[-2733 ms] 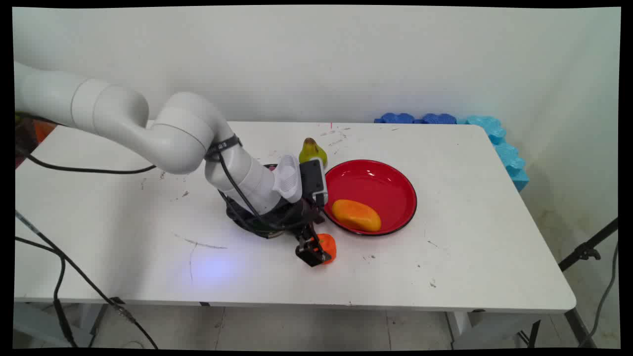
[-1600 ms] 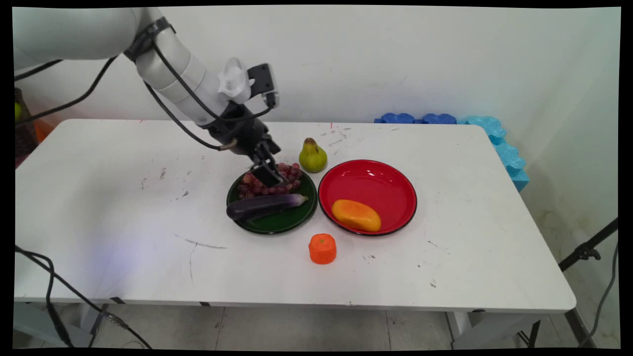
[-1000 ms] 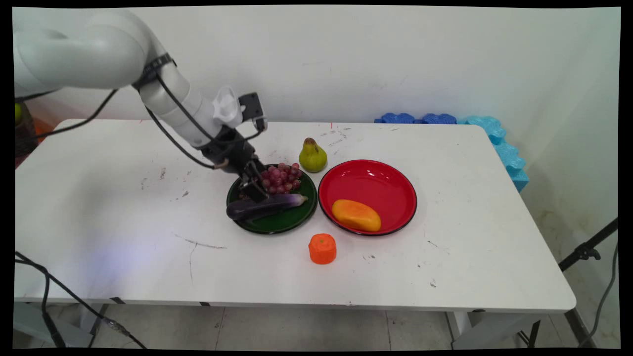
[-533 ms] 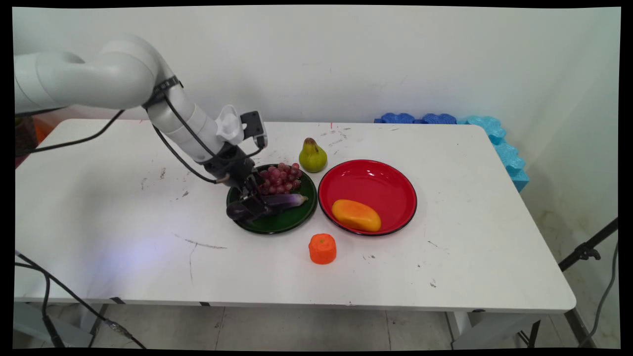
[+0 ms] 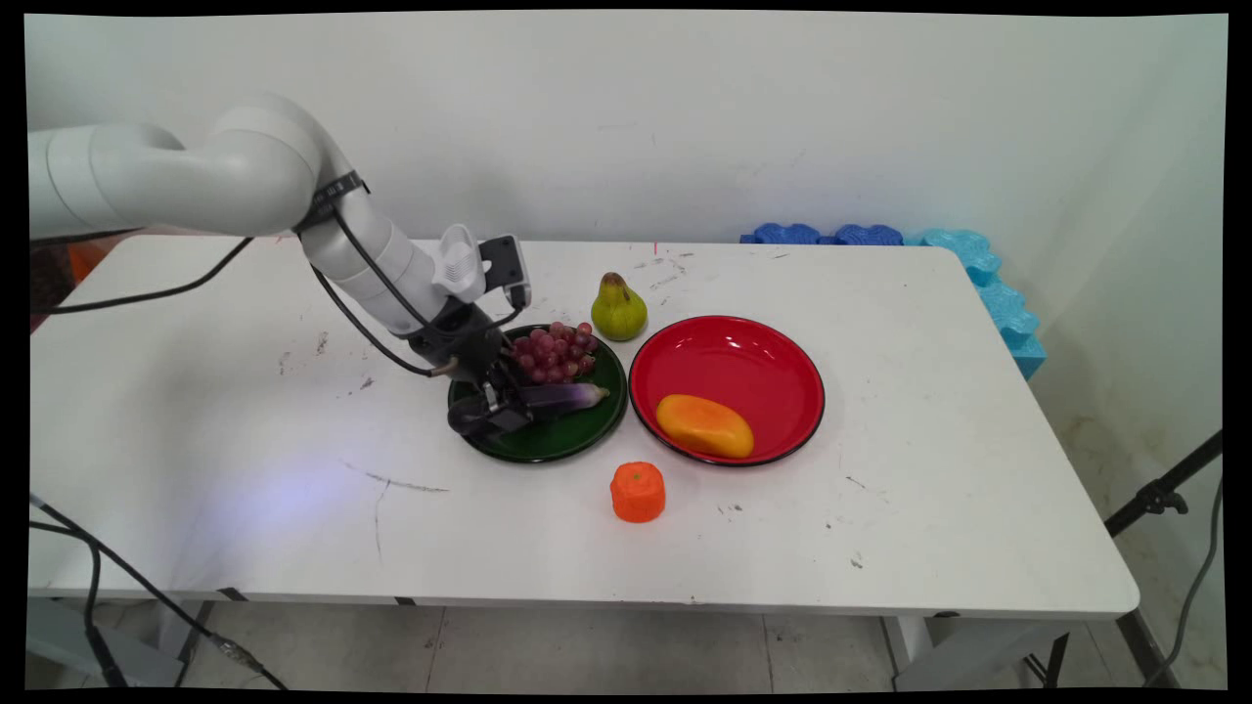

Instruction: Pick up the eggplant from the green plate, then place the picked object on the table

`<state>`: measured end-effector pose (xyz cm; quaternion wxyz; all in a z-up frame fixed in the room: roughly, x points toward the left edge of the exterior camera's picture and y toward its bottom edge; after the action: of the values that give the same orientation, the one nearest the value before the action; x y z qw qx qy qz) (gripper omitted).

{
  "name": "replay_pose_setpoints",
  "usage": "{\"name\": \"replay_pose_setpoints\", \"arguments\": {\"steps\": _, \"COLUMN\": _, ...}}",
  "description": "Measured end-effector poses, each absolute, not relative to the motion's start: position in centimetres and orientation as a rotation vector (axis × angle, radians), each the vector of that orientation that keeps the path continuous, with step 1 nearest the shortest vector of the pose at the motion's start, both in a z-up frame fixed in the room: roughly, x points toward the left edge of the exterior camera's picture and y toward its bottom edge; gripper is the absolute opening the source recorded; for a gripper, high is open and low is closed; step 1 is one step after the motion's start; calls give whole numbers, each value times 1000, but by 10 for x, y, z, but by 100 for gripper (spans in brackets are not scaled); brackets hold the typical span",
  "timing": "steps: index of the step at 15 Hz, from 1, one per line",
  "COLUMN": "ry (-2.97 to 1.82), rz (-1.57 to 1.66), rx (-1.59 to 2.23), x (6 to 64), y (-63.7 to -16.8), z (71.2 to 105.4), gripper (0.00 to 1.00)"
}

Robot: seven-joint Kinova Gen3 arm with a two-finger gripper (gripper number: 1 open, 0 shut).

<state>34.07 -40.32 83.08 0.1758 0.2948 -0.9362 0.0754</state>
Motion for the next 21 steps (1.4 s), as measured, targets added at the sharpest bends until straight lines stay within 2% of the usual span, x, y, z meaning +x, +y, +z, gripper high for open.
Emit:
{"name": "replay_pose_setpoints", "arguments": {"steps": 5, "ry": -2641, "rz": 214, "rx": 786, "x": 337, "y": -401, "z": 836, "gripper": 0}}
{"name": "replay_pose_setpoints", "arguments": {"steps": 10, "ry": -2614, "rz": 237, "rx": 702, "x": 332, "y": -400, "z": 865, "gripper": 0}}
{"name": "replay_pose_setpoints", "arguments": {"steps": 16, "ry": -2525, "rz": 261, "rx": 591, "x": 303, "y": -391, "z": 945, "gripper": 0}}
{"name": "replay_pose_setpoints", "arguments": {"steps": 21, "ry": -2458, "rz": 218, "rx": 565, "x": 267, "y": -369, "z": 986, "gripper": 0}}
